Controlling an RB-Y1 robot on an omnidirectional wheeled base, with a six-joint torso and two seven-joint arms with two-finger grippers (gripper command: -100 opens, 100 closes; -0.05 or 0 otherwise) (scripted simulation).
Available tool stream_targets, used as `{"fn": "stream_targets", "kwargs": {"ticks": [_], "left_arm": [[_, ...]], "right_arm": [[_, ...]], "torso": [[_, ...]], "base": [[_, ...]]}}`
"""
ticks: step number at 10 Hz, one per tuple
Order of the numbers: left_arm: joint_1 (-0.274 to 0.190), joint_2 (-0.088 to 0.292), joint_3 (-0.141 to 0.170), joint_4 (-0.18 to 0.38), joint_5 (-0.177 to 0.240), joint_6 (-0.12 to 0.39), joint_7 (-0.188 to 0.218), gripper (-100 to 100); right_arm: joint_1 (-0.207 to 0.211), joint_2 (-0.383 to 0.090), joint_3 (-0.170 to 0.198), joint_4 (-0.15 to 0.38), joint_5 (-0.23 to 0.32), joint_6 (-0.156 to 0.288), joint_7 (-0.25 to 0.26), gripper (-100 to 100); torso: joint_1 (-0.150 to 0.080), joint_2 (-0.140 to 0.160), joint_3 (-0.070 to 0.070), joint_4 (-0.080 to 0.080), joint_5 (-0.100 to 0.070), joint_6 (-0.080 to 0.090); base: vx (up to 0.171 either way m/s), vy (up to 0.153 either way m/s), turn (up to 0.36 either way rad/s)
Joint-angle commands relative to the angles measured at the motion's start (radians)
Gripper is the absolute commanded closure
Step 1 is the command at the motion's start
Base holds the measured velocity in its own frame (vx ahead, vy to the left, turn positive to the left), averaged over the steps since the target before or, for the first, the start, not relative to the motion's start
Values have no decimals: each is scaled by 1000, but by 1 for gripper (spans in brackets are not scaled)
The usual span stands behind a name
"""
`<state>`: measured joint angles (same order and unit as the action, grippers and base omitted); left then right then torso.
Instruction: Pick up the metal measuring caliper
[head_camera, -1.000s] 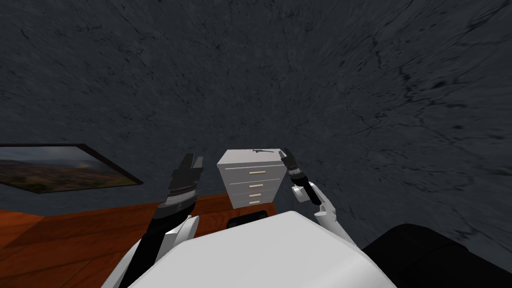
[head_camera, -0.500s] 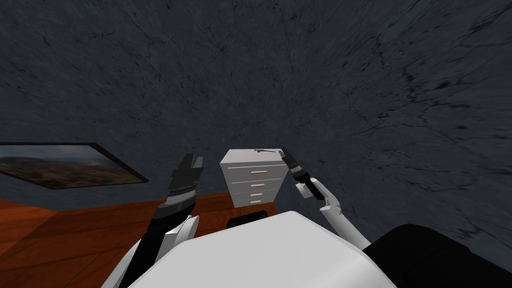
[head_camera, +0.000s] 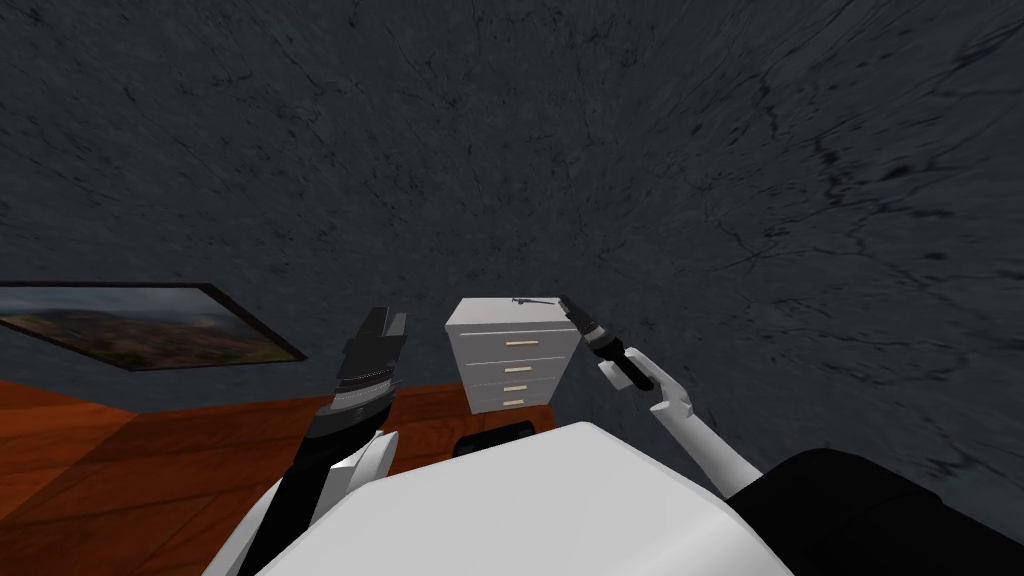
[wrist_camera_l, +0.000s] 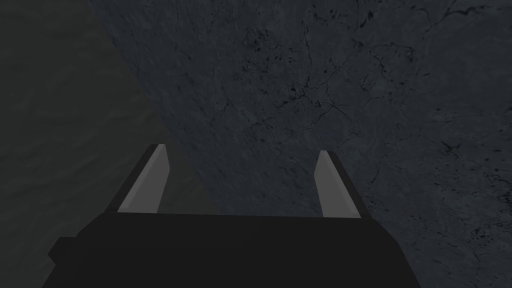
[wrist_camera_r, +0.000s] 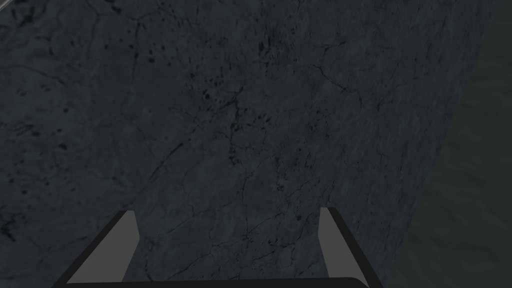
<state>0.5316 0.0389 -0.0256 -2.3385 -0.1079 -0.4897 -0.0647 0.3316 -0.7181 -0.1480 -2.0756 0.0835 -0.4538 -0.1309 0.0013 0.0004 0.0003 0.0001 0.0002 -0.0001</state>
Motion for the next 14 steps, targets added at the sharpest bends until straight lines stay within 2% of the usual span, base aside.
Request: {"fn": "stream_targets", "kwargs": {"ticks": [1, 4, 6, 9, 10, 11, 12, 13, 14], "left_arm": [[0, 0, 0, 0, 0, 0, 0, 0], [0, 0, 0, 0, 0, 0, 0, 0], [0, 0, 0, 0, 0, 0, 0, 0], [0, 0, 0, 0, 0, 0, 0, 0], [0, 0, 0, 0, 0, 0, 0, 0], [0, 0, 0, 0, 0, 0, 0, 0], [0, 0, 0, 0, 0, 0, 0, 0], [0, 0, 0, 0, 0, 0, 0, 0], [0, 0, 0, 0, 0, 0, 0, 0]], "right_arm": [[-3, -49, -6, 14, 11, 0, -2, -100], [-3, -140, -32, 59, 63, 5, -6, -100], [-3, -183, -32, 59, 63, 5, -6, -100], [6, -280, -59, 110, 120, 4, -6, -100], [6, -310, -59, 110, 120, 4, -6, -100], [13, -341, -73, 137, 150, 2, -5, -100], [13, -374, -73, 137, 150, 2, -5, -100], [13, -383, -73, 137, 150, 2, -5, -100], [24, -423, -87, 166, 181, -2, -3, -100]], "torso": [[0, 0, 0, 0, 0, 0], [1, 0, 0, 0, 0, 0], [1, 0, 0, 0, 0, 0], [0, -1, 0, 0, 0, 0], [1, 0, 0, 0, 0, 0], [1, 0, 0, 0, 0, 0], [1, -1, 0, 0, 0, 0], [1, -1, 0, 0, 0, 0], [0, -1, 0, 0, 0, 0]], "base": [[-8, 26, 26], [-8, 36, 43], [1, 24, 13], [-1, 33, 54], [-1, 35, 28], [-1, 37, 74], [2, 28, 31], [1, 13, -8], [0, 28, 58]]}}
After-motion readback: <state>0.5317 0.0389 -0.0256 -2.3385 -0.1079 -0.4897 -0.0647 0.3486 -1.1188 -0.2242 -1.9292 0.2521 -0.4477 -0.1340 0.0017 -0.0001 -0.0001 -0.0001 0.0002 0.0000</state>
